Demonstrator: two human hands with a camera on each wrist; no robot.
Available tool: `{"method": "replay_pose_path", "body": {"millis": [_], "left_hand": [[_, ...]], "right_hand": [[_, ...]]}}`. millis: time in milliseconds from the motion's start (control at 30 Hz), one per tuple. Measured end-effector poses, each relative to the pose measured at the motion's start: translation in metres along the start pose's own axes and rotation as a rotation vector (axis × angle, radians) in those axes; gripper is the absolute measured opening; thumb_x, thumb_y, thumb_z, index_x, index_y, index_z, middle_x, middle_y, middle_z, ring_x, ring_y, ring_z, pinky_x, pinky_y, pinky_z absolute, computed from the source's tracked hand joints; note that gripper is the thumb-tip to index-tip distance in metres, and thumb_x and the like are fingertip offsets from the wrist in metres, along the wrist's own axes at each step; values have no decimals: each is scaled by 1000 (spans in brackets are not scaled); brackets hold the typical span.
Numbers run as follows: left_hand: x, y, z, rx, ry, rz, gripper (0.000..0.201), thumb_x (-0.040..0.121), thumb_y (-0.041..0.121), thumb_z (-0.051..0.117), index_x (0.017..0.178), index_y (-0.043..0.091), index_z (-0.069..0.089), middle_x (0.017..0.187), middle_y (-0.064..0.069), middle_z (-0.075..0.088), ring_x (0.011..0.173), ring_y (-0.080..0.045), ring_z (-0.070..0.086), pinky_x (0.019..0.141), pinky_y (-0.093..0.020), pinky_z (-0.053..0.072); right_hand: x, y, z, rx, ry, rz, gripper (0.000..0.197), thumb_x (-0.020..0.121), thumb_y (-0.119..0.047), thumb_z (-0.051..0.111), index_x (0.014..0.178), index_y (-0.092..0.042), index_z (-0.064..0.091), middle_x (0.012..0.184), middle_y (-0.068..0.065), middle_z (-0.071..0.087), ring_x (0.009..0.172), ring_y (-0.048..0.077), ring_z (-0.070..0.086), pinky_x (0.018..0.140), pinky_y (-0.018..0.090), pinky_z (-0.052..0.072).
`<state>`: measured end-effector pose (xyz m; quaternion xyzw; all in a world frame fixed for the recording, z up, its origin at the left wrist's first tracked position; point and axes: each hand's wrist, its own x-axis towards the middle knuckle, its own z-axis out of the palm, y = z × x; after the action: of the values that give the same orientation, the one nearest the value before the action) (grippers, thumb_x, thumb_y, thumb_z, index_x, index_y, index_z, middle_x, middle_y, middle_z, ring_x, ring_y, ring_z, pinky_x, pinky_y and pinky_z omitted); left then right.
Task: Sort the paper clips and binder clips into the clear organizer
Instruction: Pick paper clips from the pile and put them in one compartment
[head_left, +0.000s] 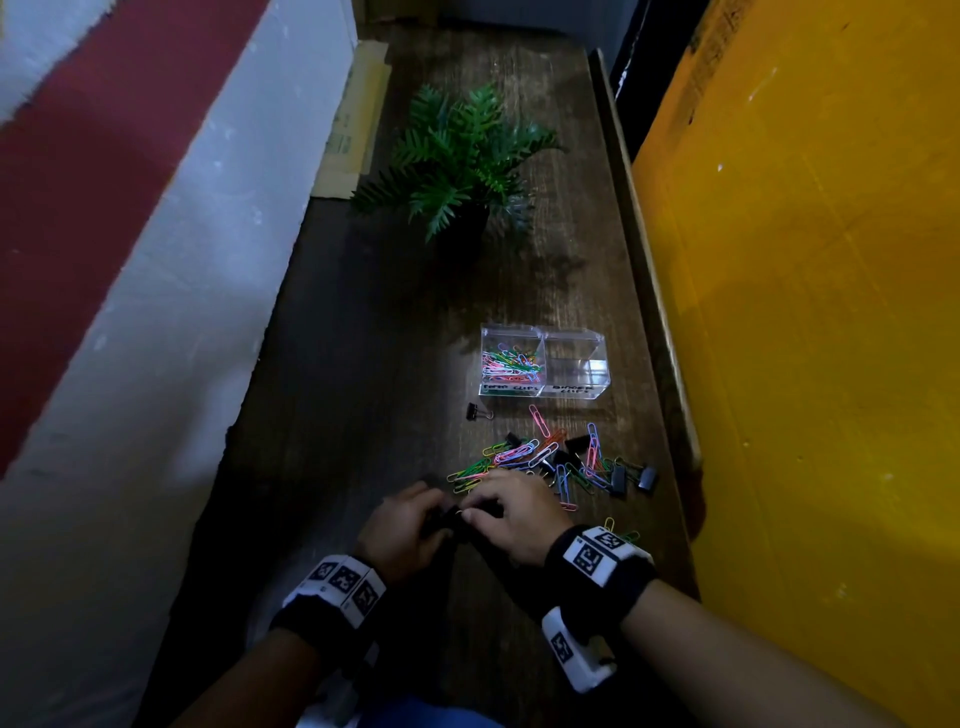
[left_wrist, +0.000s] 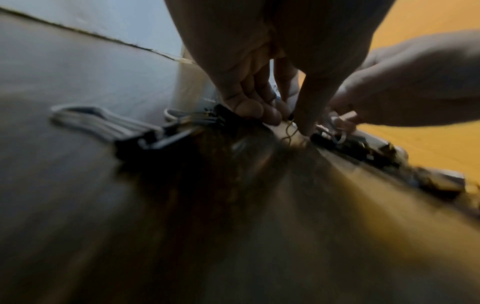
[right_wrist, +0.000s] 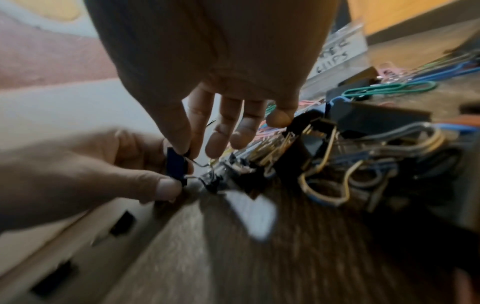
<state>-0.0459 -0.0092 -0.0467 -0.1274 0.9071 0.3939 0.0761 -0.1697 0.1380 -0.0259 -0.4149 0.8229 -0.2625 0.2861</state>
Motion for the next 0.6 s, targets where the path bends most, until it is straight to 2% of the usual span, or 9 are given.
{"method": "replay_pose_path", "body": {"millis": [100,133,200,267,333,400,500,567,600], "left_hand": [[-2,4,-6,-73,39,-49,29,73,47,55,100,37,50,81,14,60,77,-8,59,67,-19,41],[-3,5,-7,-122,55,-77,29,74,43,60,101,38,53,79,18,62,76,-2,59,68,-15,41],[-4,7,-11,-220,56,-123,25,73,32,68,97,37,63,77,17,66,78,1,61,72,-10,42],[-6,9,-15,-311,42,-164,22,72,23,72,91,34,68,76,14,69,75,2,62,76,-15,45],[-8,10,-19,-369,48,-220,20,72,21,73,85,35,67,75,13,70,72,2,62,78,-19,47],[-12,7,-22,-371,76,-283,24,75,13,74,81,34,67,75,11,71,74,3,63,79,-18,47],[-24,0,-36,-378,181,-387,17,78,10,72,83,27,71,84,12,71,83,2,63,78,-10,44],[-32,-5,-46,-421,262,-425,14,80,7,69,86,20,72,87,11,70,85,0,62,73,-4,42],[-34,-6,-50,-440,294,-432,15,81,5,67,87,18,72,88,10,70,86,-2,62,73,-5,42]], "right_hand": [[-2,-1,-4,144,19,60,15,81,-34,62,89,-24,72,87,-8,69,83,8,62,81,30,49],[-3,-2,-5,185,33,74,15,82,-32,62,89,-23,71,85,-7,70,81,8,62,79,27,49],[-4,-2,-6,254,67,83,15,82,-29,61,88,-18,71,82,-5,70,79,9,63,75,20,47],[-5,-3,-6,347,87,115,10,85,-20,62,87,-14,70,80,-2,70,78,11,64,74,19,46],[-5,-4,-10,450,110,186,7,88,-15,62,85,-12,68,77,0,71,75,11,65,73,22,49],[-5,-5,-15,493,140,260,8,89,-15,61,85,-12,68,76,2,72,70,8,65,70,22,50],[-4,-9,-18,408,139,251,9,88,-18,63,84,-16,70,78,0,73,75,10,66,73,25,51],[-6,-16,-11,259,37,188,10,86,-23,63,86,-18,72,84,-3,72,82,10,65,78,26,50],[-8,-20,-4,187,-28,167,12,86,-27,62,89,-20,72,88,-5,71,85,9,63,81,27,50]]}}
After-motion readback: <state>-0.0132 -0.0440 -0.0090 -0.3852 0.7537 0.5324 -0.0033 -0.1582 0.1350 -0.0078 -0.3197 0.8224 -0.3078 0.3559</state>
